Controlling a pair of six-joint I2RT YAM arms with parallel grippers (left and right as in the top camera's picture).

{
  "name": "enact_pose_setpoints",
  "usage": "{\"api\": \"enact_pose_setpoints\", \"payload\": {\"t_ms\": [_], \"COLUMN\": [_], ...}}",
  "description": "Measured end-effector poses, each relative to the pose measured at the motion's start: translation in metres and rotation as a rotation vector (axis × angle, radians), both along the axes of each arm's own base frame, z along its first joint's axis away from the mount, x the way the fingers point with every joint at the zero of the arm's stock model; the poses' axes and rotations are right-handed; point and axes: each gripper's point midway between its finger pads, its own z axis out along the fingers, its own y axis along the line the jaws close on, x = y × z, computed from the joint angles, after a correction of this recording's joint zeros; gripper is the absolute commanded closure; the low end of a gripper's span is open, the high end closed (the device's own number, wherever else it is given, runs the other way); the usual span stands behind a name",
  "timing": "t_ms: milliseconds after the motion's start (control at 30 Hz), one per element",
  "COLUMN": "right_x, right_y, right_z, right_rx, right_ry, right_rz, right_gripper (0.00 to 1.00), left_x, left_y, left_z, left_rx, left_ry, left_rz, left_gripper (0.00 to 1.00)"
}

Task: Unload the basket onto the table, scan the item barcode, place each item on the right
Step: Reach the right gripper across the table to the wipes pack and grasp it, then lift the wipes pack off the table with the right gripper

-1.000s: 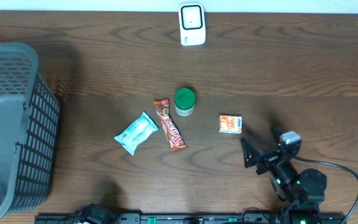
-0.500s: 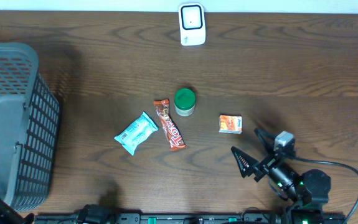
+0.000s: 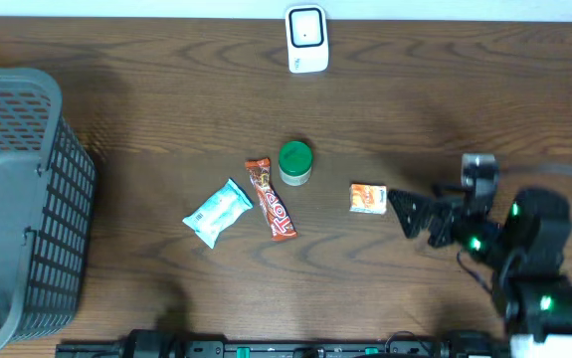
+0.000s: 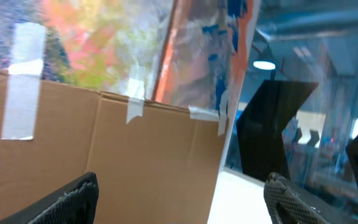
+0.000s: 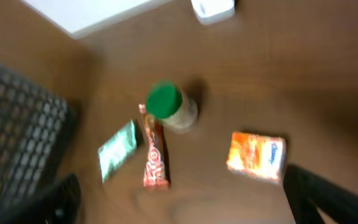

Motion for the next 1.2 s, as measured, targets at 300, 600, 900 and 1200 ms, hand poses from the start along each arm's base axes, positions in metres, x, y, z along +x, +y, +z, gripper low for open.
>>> {"api": "enact_pose_setpoints", "payload": {"t_ms": [300,600,900,1200], "right_x": [0.014,0.018,0.027,0.027], "right_y": [0.073,0.171,0.237,0.278], "right_z": [0.008,-0.014,-0.130,-0.170], "right_rx": [0.002,0.097,0.105,0.163], "right_ry": [0.154,0.204,0.549,0.623], "right_rz": [0.295,0.509,0.418,0.357], "right_gripper": [0.01,0.01,0.01,0.01], "left_x": [-0.030,-0.032,-0.047,-0.049], "left_y": [-0.001,-0.009,-0.012,-0.013], "left_z": [-0.005,-0.016,-0.017,-0.017], "left_rx": [0.007,0.014,0.013,0.013], "left_ry": [-0.038,-0.059,-0.111,-0.115], "left_rz": [0.106,0.123,0.107,0.107], "left_gripper": [0.15,0.15,0.15,0.15]}}
